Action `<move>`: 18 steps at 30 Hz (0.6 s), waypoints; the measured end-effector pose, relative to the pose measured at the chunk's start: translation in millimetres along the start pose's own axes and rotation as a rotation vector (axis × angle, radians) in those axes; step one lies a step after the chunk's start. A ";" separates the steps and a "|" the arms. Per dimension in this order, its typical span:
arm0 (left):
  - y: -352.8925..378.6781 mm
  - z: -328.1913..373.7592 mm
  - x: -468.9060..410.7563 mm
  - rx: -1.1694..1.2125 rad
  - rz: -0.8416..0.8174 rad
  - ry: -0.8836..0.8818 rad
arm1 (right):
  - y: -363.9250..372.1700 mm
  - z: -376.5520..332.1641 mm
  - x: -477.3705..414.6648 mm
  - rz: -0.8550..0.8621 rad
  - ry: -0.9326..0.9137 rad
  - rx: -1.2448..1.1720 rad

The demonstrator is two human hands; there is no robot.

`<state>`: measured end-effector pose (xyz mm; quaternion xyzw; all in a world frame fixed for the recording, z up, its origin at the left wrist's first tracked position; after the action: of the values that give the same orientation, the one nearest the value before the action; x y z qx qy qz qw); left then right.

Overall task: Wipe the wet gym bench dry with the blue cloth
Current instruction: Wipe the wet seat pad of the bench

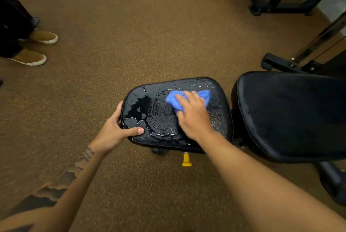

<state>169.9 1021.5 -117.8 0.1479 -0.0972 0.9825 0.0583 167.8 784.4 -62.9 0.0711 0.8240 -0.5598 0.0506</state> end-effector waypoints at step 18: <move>-2.9 1.6 1.2 -0.056 0.014 0.021 | 3.5 -39.4 49.5 -0.065 -0.212 -0.053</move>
<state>169.6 1024.1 -115.5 0.1353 -0.1253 0.9812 0.0565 119.5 825.3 -59.6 -0.0166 0.8304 -0.5435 0.1213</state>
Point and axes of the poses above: each hand's wrist, its own x-axis away from the middle knuckle, its own y-axis out of the palm, z = x × y, the point moved 8 cm from there along -x, towards the middle knuckle, and after that the axes turned 9 degrees about z, right-handed, at the moved point
